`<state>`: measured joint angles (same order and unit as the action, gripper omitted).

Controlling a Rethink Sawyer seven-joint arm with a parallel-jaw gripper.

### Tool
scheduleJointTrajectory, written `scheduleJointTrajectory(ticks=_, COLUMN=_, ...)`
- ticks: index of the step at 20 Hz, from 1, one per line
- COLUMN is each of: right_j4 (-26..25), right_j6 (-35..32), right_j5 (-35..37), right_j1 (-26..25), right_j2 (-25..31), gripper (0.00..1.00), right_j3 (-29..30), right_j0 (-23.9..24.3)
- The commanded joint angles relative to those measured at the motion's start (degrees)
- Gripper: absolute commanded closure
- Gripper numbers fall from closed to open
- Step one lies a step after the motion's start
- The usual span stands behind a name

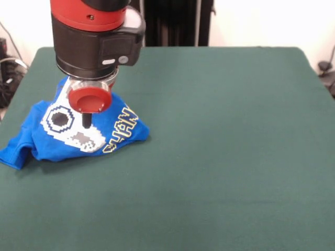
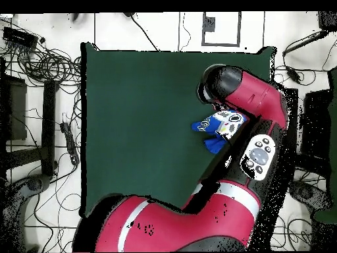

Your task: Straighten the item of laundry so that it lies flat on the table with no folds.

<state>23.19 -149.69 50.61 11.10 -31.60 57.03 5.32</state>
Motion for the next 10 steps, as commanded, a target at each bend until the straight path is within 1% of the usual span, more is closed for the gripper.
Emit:
scheduleJointTrajectory(ticks=1, right_j4=1.8, right_j6=-12.4, right_j5=-4.3, right_j1=1.5, right_j2=5.4, gripper=1.00, right_j3=12.8, right_j0=-1.9)
scheduleJointTrajectory(ticks=5, right_j4=1.2, right_j6=-10.7, right_j5=-4.4, right_j1=3.1, right_j2=5.2, gripper=1.00, right_j3=15.4, right_j0=-1.8)
scheduleJointTrajectory(ticks=10, right_j4=1.1, right_j6=-11.3, right_j5=-7.0, right_j1=3.4, right_j2=5.4, gripper=1.00, right_j3=18.3, right_j0=-2.6)
